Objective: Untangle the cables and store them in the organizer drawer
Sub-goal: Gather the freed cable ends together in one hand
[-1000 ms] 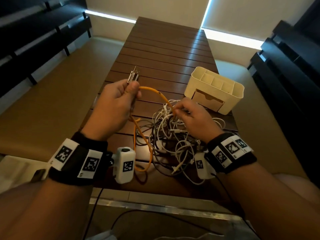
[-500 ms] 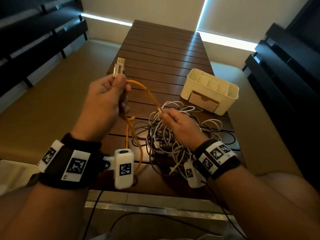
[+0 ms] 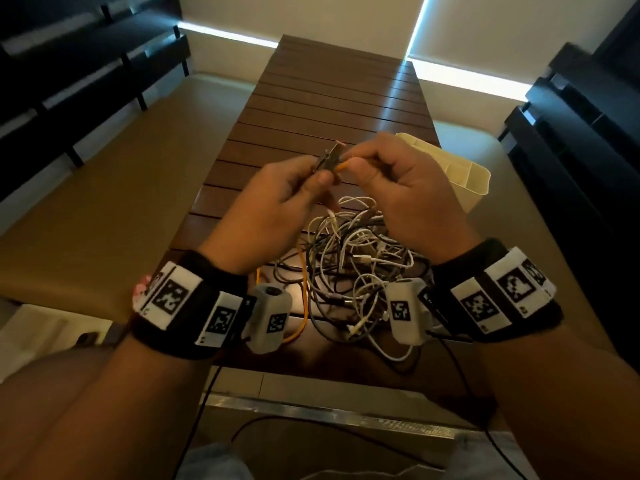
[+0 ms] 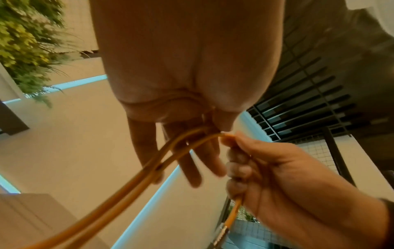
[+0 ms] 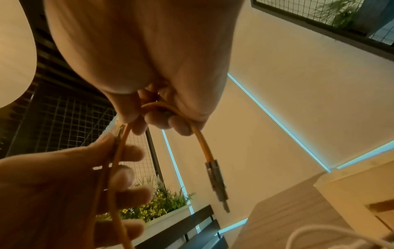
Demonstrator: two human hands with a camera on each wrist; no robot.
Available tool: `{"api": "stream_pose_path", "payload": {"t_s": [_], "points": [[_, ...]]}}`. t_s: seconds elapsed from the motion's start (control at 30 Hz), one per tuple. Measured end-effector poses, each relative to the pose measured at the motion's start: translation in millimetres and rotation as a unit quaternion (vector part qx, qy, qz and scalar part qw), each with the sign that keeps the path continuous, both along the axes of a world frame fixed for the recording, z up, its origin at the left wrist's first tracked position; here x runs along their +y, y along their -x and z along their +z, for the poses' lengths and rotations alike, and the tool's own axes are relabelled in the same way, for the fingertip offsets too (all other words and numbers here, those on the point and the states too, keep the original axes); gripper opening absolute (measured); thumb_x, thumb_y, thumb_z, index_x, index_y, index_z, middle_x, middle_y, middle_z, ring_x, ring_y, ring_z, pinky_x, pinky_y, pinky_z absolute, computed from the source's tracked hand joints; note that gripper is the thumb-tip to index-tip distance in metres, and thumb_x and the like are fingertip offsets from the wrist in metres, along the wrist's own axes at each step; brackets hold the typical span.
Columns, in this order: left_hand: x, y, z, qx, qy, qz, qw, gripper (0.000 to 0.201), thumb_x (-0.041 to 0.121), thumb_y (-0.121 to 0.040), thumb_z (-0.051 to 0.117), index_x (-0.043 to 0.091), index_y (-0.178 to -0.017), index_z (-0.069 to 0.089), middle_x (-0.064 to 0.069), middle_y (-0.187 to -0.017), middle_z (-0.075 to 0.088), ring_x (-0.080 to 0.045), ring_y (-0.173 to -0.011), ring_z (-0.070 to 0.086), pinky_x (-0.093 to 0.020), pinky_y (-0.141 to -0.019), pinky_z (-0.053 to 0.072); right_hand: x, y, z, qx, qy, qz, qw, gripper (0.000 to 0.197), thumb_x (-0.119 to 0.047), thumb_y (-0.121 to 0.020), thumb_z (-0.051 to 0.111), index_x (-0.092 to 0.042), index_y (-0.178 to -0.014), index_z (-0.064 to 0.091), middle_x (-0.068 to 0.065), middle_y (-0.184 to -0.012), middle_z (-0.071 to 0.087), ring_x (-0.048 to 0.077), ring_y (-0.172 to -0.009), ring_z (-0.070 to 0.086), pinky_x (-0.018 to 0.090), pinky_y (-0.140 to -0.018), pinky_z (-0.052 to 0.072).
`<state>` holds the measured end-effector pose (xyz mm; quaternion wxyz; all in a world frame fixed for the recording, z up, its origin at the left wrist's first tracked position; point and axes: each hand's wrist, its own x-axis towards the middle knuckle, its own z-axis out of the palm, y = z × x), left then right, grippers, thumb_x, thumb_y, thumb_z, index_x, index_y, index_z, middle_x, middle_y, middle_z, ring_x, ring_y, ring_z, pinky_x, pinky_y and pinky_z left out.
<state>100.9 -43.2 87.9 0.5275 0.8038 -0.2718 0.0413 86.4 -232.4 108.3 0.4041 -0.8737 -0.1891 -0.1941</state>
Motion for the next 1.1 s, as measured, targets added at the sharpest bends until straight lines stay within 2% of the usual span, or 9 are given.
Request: {"api": "stream_pose_path", "payload": {"t_s": [0.2,0.27,0.4,0.47,0.67,0.83,0.9,1.0,1.1], "points": [[-0.1,23.2,30.6,0.029,0.058,0.035,0.997,0.027,0.025,-0.107,0.042,0.016,-0.090,0.061,0.007,-0.049,0.054,-0.015,-0.045,0.055,-0.026,-0.043,0.048,-8.1,38.8,10.6,0.061,-0.024,0.016,0.998,0.009,-0.021,-0.095,0.064,-0.027,-0.094,0.070,-0.003,-0.090,0.052,0.004,-0.080,0.051,0.013,-0.070,0.042],[-3.1,37.7,38.3,0.027,0.035,0.031,0.999,0.028,0.025,-0.107,0.043,0.014,-0.089,0.061,0.009,-0.046,0.047,-0.013,-0.043,0.048,-0.025,-0.041,0.042,-4.3,55.8,8.1,0.082,-0.012,0.017,0.996,0.008,-0.023,-0.095,0.064,-0.024,-0.094,0.072,-0.004,-0.089,0.059,0.006,-0.080,0.056,0.016,-0.070,0.046],[-1.0,73.2,43.9,0.114,0.056,-0.003,0.992,0.030,0.027,-0.108,0.042,0.010,-0.090,0.060,0.012,-0.047,0.037,-0.010,-0.040,0.035,-0.021,-0.039,0.031,-0.2,88.4,2.7,0.142,0.002,0.054,0.988,0.015,-0.026,-0.098,0.060,-0.019,-0.095,0.072,0.001,-0.083,0.070,0.018,-0.077,0.066,0.043,-0.075,0.056],[2.6,93.0,44.1,0.162,0.062,-0.034,0.984,0.031,0.029,-0.108,0.040,0.011,-0.090,0.059,0.009,-0.048,0.038,-0.010,-0.040,0.035,-0.021,-0.037,0.030,-1.6,103.6,1.8,0.185,-0.023,0.097,0.978,0.017,-0.022,-0.099,0.059,-0.011,-0.094,0.071,0.003,-0.077,0.068,0.018,-0.069,0.064,0.039,-0.068,0.056],[5.0,130.4,39.5,0.285,0.006,-0.048,0.957,0.034,0.033,-0.107,0.040,0.006,-0.099,0.060,-0.014,-0.075,0.064,-0.020,-0.067,0.070,-0.031,-0.044,0.056,-9.6,128.8,6.2,0.372,0.044,0.169,0.912,0.022,-0.013,-0.100,0.052,0.001,-0.089,0.065,0.010,-0.071,0.070,0.017,-0.057,0.064,0.019,-0.053,0.046],[3.2,120.9,17.9,0.250,-0.085,-0.004,0.965,0.035,0.035,-0.106,0.041,0.010,-0.095,0.063,-0.016,-0.103,0.071,-0.024,-0.093,0.072,-0.038,-0.051,0.060,-12.7,118.5,-11.8,0.516,0.206,0.149,0.818,0.022,-0.022,-0.098,0.057,-0.005,-0.100,0.071,0.008,-0.086,0.077,0.019,-0.072,0.073,0.041,-0.081,0.056],[3.5,113.8,8.9,0.248,-0.087,-0.015,0.965,0.035,0.035,-0.106,0.041,0.011,-0.095,0.064,-0.015,-0.105,0.070,-0.026,-0.097,0.071,-0.050,-0.062,0.063,-11.4,113.1,-21.9,0.541,0.276,0.131,0.784,0.023,-0.031,-0.097,0.060,-0.013,-0.108,0.071,0.001,-0.090,0.077,0.012,-0.078,0.074,0.040,-0.091,0.056],[4.9,101.3,-1.9,0.280,-0.029,-0.067,0.957,0.034,0.033,-0.107,0.040,0.009,-0.098,0.063,-0.016,-0.095,0.072,-0.028,-0.090,0.073,-0.053,-0.068,0.062,-8.8,102.5,-36.0,0.477,0.282,0.115,0.824,0.026,-0.040,-0.094,0.062,-0.024,-0.114,0.068,-0.010,-0.094,0.074,0.000,-0.079,0.069,0.029,-0.085,0.053],[3.5,87.4,-7.6,0.296,0.087,-0.120,0.944,0.034,0.031,-0.108,0.037,0.007,-0.101,0.060,-0.012,-0.077,0.067,-0.022,-0.068,0.068,-0.039,-0.056,0.061,-3.5,93.7,-44.8,0.414,0.182,0.108,0.885,0.034,-0.040,-0.090,0.068,-0.030,-0.122,0.061,-0.014,-0.107,0.067,0.001,-0.097,0.063,0.026,-0.089,0.049]]}}
